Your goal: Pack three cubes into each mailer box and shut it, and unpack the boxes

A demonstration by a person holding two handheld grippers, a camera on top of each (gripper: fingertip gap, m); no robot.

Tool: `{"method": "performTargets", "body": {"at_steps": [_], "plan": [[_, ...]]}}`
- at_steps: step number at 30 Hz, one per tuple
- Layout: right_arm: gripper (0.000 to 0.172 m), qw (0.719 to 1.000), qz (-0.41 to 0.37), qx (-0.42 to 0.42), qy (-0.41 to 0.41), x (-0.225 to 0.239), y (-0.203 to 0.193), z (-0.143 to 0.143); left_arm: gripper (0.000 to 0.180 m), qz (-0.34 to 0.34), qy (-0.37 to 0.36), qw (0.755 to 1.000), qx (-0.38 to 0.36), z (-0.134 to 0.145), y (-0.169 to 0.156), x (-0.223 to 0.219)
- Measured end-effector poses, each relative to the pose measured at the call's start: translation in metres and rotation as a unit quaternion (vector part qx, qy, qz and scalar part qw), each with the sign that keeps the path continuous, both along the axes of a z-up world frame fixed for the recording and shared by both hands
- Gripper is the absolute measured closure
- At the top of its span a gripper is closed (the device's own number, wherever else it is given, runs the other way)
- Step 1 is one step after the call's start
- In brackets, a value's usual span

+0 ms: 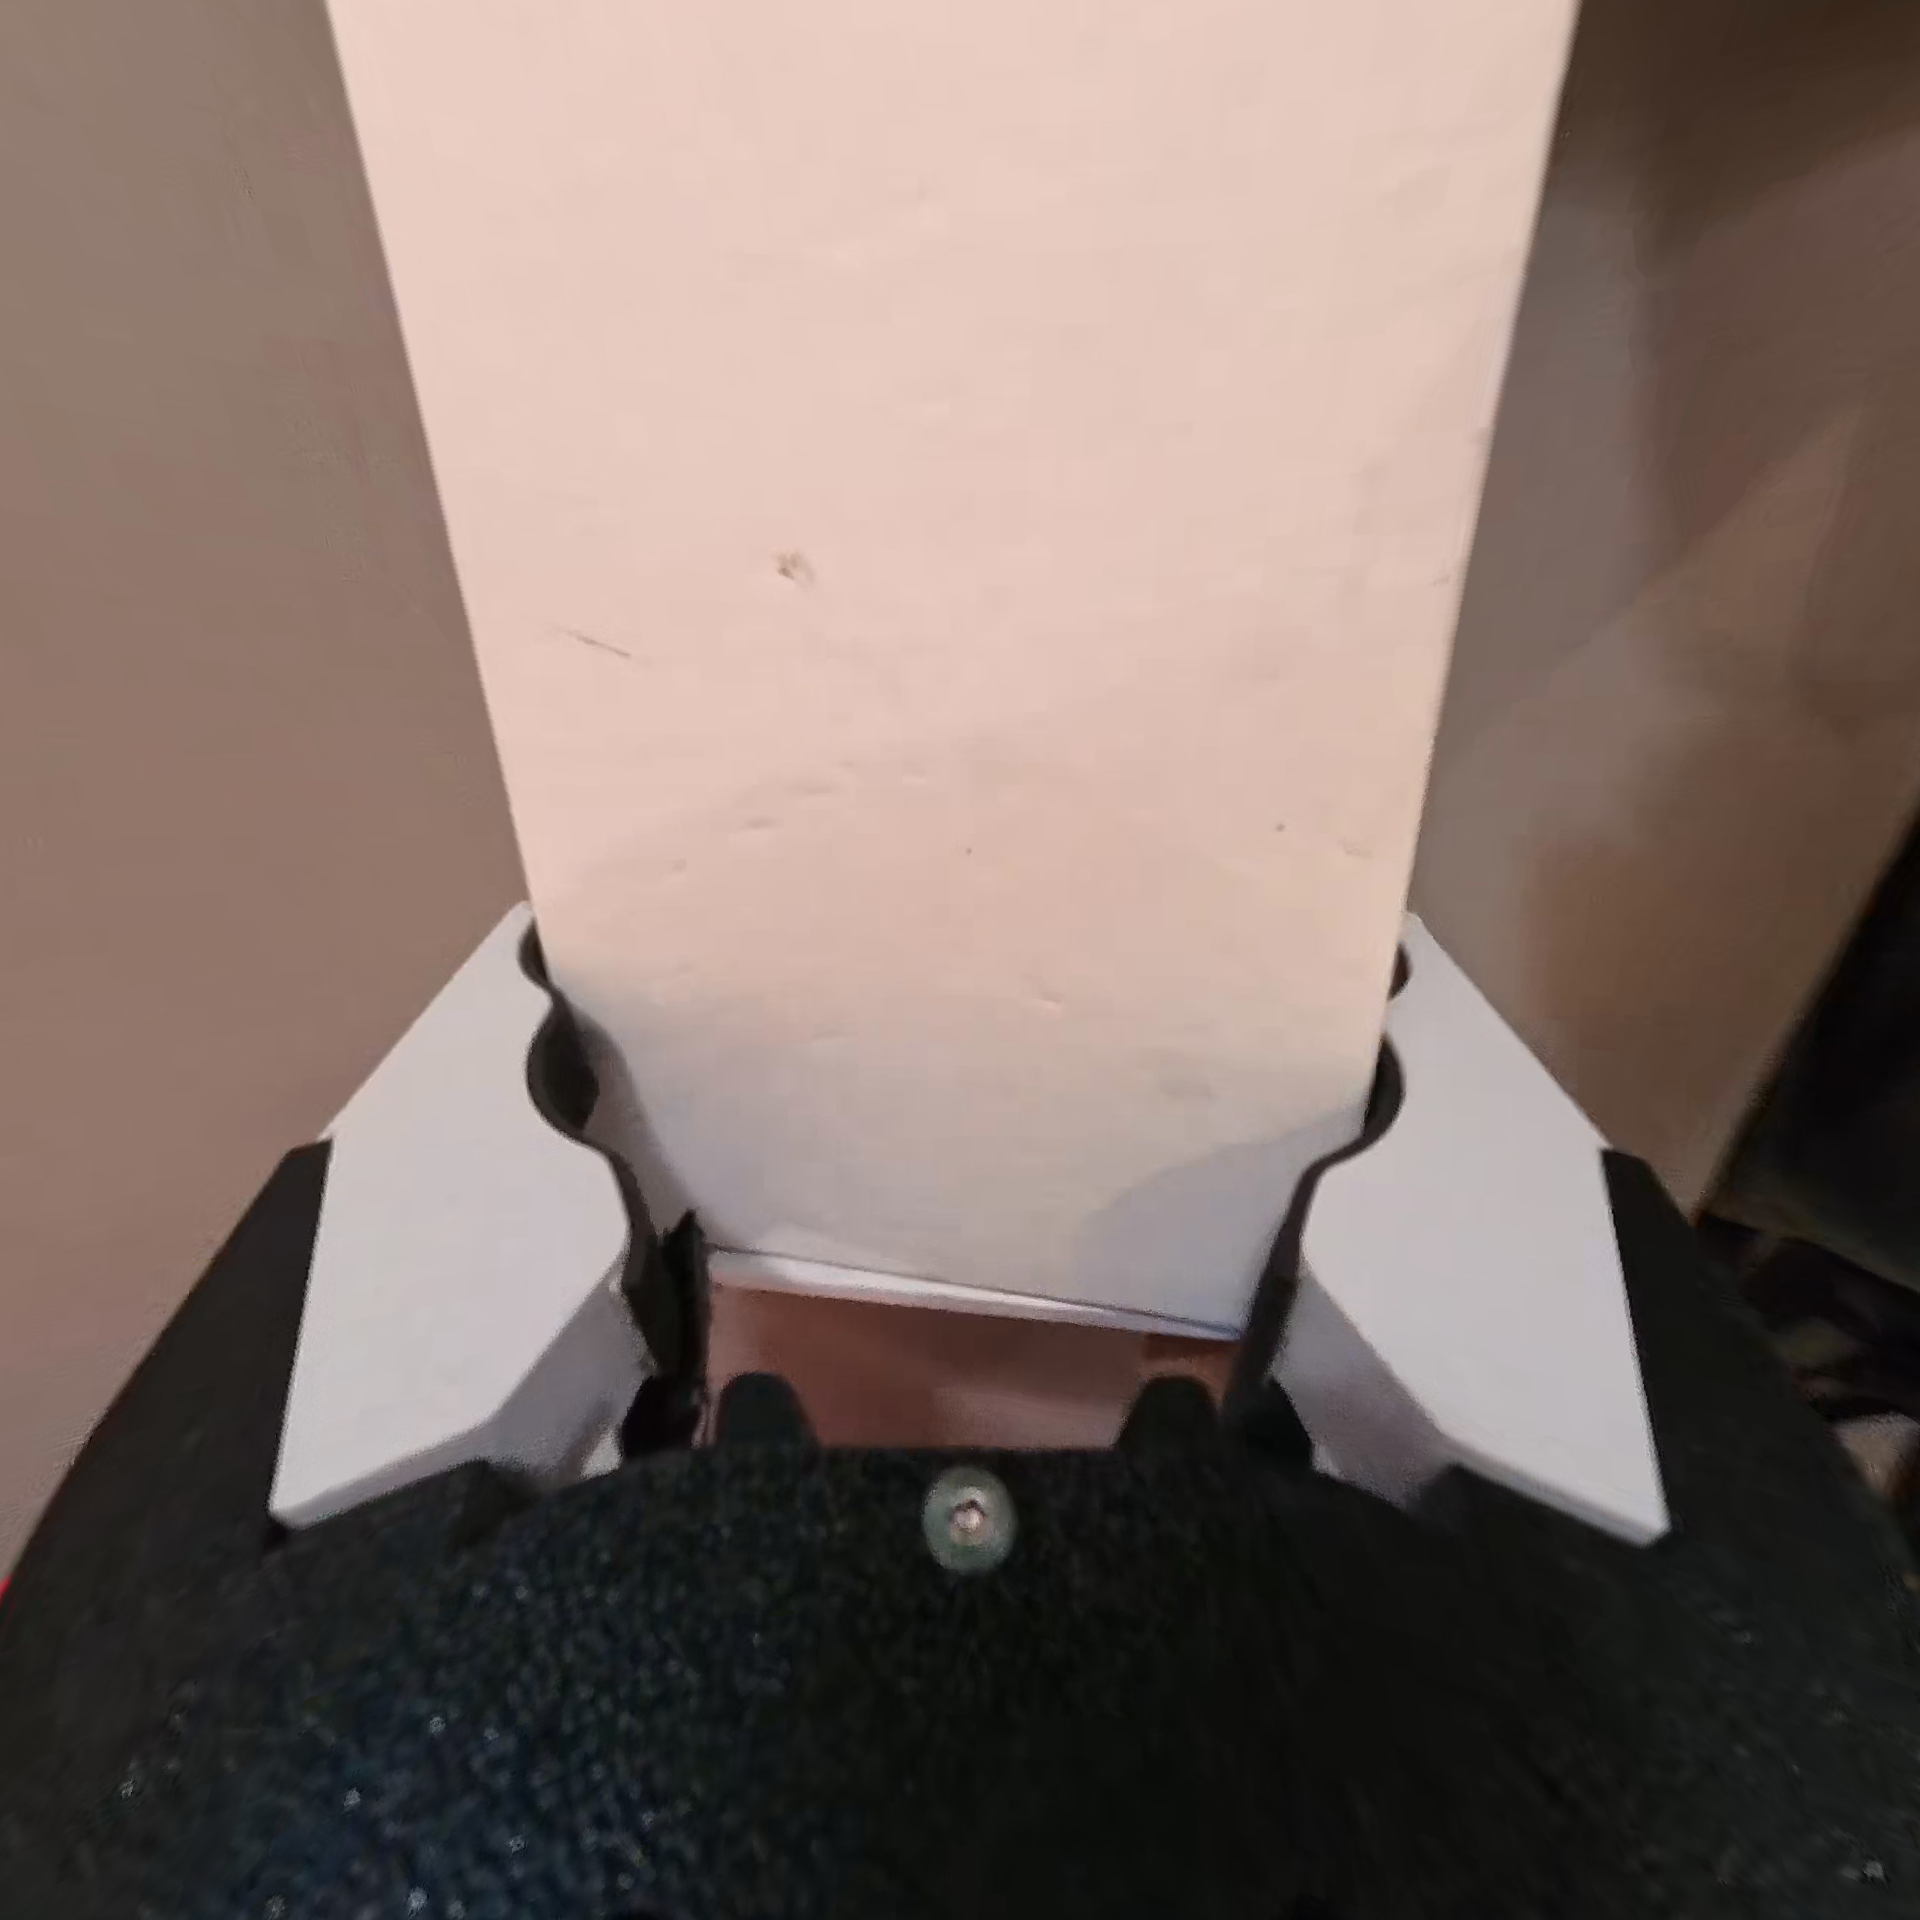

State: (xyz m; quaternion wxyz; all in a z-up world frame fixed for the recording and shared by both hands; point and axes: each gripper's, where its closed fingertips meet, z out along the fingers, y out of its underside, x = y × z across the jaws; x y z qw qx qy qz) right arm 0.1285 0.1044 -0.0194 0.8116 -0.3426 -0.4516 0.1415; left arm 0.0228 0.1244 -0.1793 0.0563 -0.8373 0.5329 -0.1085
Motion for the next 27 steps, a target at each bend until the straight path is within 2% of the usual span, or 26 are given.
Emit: {"method": "performTargets", "body": {"at_steps": [1,5,7,10,12,17,19,22,25,27], "plan": [[0.12,1.0,0.013,-0.01,-0.006,-0.002,-0.001,-0.002,0.034,0.002,-0.014,1.0,-0.02,0.002,-0.004,0.001],[0.117,0.997,0.056,-0.04,-0.039,-0.012,-0.006,-0.015,0.034,0.015,-0.038,0.996,-0.075,0.008,-0.019,0.004],[0.116,0.994,0.081,-0.04,-0.058,-0.018,-0.014,-0.021,0.034,0.016,-0.062,0.99,-0.126,0.013,-0.035,0.009],[0.107,0.986,0.131,-0.049,-0.093,-0.029,-0.029,-0.032,0.034,0.025,-0.093,0.979,-0.181,0.019,-0.051,0.016],[0.103,0.981,0.149,-0.044,-0.114,-0.033,-0.037,-0.039,0.035,0.023,-0.107,0.975,-0.192,0.021,-0.055,0.018],[0.077,0.974,0.162,-0.065,-0.142,-0.035,-0.036,-0.049,0.036,-0.002,-0.104,0.97,-0.221,0.024,-0.074,0.017],[0.073,0.97,0.161,-0.076,-0.168,-0.035,-0.032,-0.058,0.036,-0.014,-0.101,0.966,-0.239,0.026,-0.084,0.016],[0.074,0.961,0.166,-0.092,-0.201,-0.033,-0.031,-0.072,0.036,-0.026,-0.106,0.961,-0.256,0.029,-0.096,0.018],[0.098,0.95,0.184,-0.1,-0.231,-0.034,-0.037,-0.082,0.036,-0.018,-0.112,0.961,-0.253,0.029,-0.096,0.019],[0.102,0.948,0.19,-0.1,-0.237,-0.036,-0.04,-0.085,0.036,-0.018,-0.121,0.961,-0.248,0.029,-0.096,0.019]]}}
